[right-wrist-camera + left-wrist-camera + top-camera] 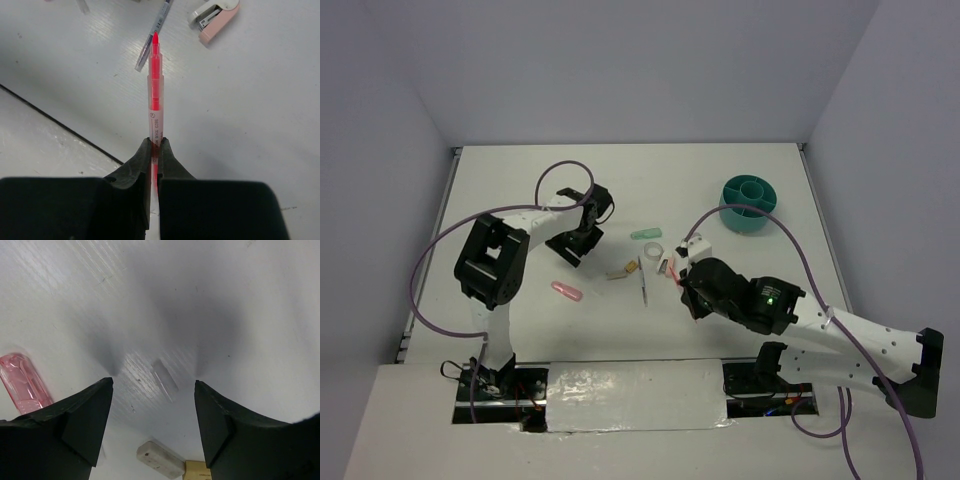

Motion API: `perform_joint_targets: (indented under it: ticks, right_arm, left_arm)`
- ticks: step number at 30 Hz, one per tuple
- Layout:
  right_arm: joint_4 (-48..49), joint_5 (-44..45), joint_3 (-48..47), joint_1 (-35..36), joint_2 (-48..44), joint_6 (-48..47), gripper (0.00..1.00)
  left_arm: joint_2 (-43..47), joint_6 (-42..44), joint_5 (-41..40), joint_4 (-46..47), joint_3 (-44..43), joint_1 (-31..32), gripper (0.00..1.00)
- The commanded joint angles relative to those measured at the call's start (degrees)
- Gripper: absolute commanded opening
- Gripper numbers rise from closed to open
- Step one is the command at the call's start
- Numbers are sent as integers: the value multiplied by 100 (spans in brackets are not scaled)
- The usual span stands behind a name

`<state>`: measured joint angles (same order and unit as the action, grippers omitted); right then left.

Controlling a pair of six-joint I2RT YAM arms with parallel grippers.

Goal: Sort the stationery into containers
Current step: Close the pen cap on the pen.

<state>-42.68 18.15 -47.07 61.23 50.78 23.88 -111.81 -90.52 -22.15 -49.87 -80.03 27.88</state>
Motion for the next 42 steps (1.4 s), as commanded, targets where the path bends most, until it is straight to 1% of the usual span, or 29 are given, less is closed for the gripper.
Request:
perform_joint_targets:
  ticks: [1, 2, 8, 9, 12, 13, 17, 18, 19, 21, 22, 27, 28, 29, 30, 31, 32, 37, 39, 40, 42]
  right_arm:
    - [216, -49, 93, -15, -113, -68, 0]
    - [216, -66, 101, -15, -121, -68, 0]
    - [225, -22, 154, -15, -183, -41, 0]
    - [233, -31, 163, -15, -200, -50, 0]
    - [242, -22, 154, -15, -236, -50, 0]
    - [233, -22, 154, -15, -227, -50, 0]
    - [207, -13, 154, -15, -271, -41, 0]
    - [216, -22, 154, -15, -306, -41, 0]
    - [216, -31, 163, -15, -315, -41, 0]
    - [216, -40, 163, -15, -323, -32, 0]
    - [216, -57, 172, -15, -332, -32, 0]
    - [233, -92, 163, -15, -289, -32, 0]
    - [242, -101, 163, -15, -280, -32, 0]
    - [251, -101, 172, -15, -280, -32, 0]
    - [268, -110, 180, -15, -280, -32, 0]
    - [286, -128, 181, -15, -280, -24, 0]
    - [295, -136, 189, -6, -280, -24, 0]
    - [540, -294, 303, -15, -359, -6, 0]
    - [698, -382, 409, -15, -411, 46, 0]
    - [873, -400, 444, -15, -429, 73, 0]
    - [1041, -435, 549, -15, -403, 204, 0]
  left_arm:
    - [-166, -203, -44, -137, 5, -72, 78]
    - [-183, -220, -44, -163, -4, -81, 76]
    - [-350, -185, -44, -190, -83, -81, 75]
    - [-385, -185, -26, -199, -83, -81, 73]
    - [-385, -229, 9, -164, 13, -81, 61]
    - [-368, -264, 18, -164, 31, -81, 59]
    - [-447, -238, 44, -137, 31, -81, 59]
    - [-491, -229, 62, -111, 31, -81, 56]
    - [-517, -229, 71, -94, 31, -81, 50]
    - [-561, -203, 141, -32, 66, -81, 41]
    - [-561, -194, 158, 29, 75, -81, 39]
    - [-570, -150, 264, 144, 119, -81, 39]
    - [-561, -115, 264, 187, 128, -81, 35]
    - [-561, -98, 273, 214, 145, -81, 29]
    - [-561, -89, 325, 249, 154, -81, 11]
    - [-561, -45, 343, 328, 189, -81, 4]
    - [-544, -19, 361, 372, 207, -81, 0]
    - [-219, 341, 431, 837, 470, -28, 0]
    - [141, 491, 405, 1224, 558, 7, 0]
    - [281, 753, 396, 1416, 680, 59, 0]
    - [773, 965, 361, 1935, 787, 112, 0]
